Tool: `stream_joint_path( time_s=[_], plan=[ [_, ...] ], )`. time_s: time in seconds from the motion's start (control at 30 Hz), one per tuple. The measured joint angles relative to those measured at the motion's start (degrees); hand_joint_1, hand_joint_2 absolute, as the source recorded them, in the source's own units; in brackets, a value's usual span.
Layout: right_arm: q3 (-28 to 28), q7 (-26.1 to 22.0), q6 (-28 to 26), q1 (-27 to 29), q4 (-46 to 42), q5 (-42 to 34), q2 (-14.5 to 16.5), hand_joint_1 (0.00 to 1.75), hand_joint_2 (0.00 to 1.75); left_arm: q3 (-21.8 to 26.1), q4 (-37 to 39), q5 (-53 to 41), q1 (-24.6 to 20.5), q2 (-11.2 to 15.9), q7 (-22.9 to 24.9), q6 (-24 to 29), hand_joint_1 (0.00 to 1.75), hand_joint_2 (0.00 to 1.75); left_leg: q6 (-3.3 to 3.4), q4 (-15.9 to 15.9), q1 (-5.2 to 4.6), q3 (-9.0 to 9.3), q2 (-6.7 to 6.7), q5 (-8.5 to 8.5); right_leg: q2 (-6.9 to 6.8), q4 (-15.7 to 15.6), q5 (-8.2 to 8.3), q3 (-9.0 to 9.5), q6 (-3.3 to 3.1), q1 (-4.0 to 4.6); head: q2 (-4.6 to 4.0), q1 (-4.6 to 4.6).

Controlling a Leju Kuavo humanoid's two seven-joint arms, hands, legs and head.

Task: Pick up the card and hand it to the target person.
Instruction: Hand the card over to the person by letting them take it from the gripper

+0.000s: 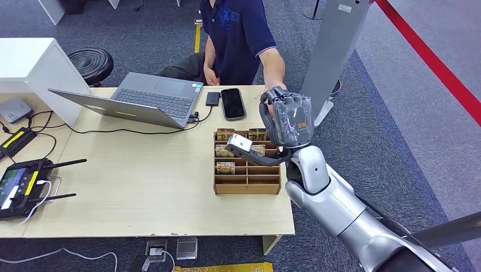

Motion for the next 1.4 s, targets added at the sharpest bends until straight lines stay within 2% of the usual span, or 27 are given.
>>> stream_joint_path(
  time_s=[0.23,0.37,0.5,0.6,0.73,0.87,1.03,1.1,1.2,1.4],
  plan=[
    [0.16,0.98,-0.01,-0.36,1.75,1.15,0.71,1.75,1.75,0.00,0.00,0.02,-0.02,0.00,0.11,0.15,0.00,1.75,0.00,0.00,0.00,0.00,0.00,0.00,0.00,0.00,0.00,0.00,0.00,0.00,0.00,0.02],
    [0.19,1.13,-0.01,-0.45,2.50,1.17,1.01,0.00,1.75,0.00,0.00,-0.09,-0.02,0.00,-0.33,0.34,0.00,1.75,0.00,0.00,0.00,0.00,0.00,0.00,0.00,0.00,0.00,0.00,0.00,0.00,0.00,0.01],
    [0.25,1.02,-0.02,-0.58,3.04,0.54,1.22,0.00,1.75,-0.01,0.00,-0.31,0.00,0.00,-1.11,0.61,0.00,0.00,0.00,0.00,0.00,0.00,0.00,0.00,0.00,0.00,0.00,0.00,0.00,0.00,0.00,0.00],
    [0.23,-0.67,-0.03,-0.54,3.04,-3.57,1.37,0.00,1.75,-0.02,0.00,0.27,0.08,0.00,-1.72,0.82,0.00,0.00,0.00,0.00,0.00,0.01,0.00,0.00,0.00,0.00,0.00,0.00,0.00,0.00,0.00,0.01],
    [-0.30,-7.98,-0.07,0.50,2.08,-19.84,1.71,0.00,1.75,-0.02,0.00,1.15,0.56,0.00,-2.41,1.19,0.00,0.00,0.00,0.00,0.00,0.01,0.01,0.00,0.00,0.00,0.00,0.00,0.00,0.00,0.00,0.03],
    [-0.84,-12.97,0.27,1.68,1.00,-30.02,1.98,0.00,1.75,0.01,0.00,1.57,1.03,0.00,-2.74,1.47,0.00,0.00,0.00,0.00,0.00,0.01,0.01,0.00,0.00,0.00,0.00,-0.01,0.00,0.00,0.00,-0.01],
    [-2.81,-23.35,5.66,5.84,-2.87,-61.59,1.65,0.00,1.75,0.17,0.00,2.64,1.86,0.05,-3.11,2.63,0.00,0.00,0.00,0.00,0.00,0.03,0.02,0.00,0.00,-0.01,0.00,-0.02,0.00,0.00,0.00,0.02],
    [-3.60,-25.70,7.35,8.42,-5.12,-70.12,1.00,0.00,1.75,0.23,0.00,2.78,2.15,0.10,-3.16,3.17,0.00,0.00,0.00,0.00,0.00,0.02,0.01,0.00,0.00,-0.02,0.00,-0.03,0.00,0.00,0.00,0.03],
    [-4.47,-27.42,8.94,12.24,-8.76,-76.17,-0.30,0.00,1.75,0.26,0.00,2.98,2.36,0.15,-3.11,3.63,0.00,0.00,0.01,0.00,0.00,0.01,0.01,-0.01,0.00,-0.02,0.00,-0.03,0.00,0.00,0.00,0.06],
    [-5.19,-28.82,13.12,19.24,-15.31,-81.86,-2.40,0.00,1.75,0.67,0.00,3.38,2.44,0.15,-3.10,4.05,0.00,0.00,0.01,0.00,0.00,0.03,0.01,-0.01,0.01,-0.03,0.00,-0.02,0.00,0.00,0.00,-0.04]
  ],
)
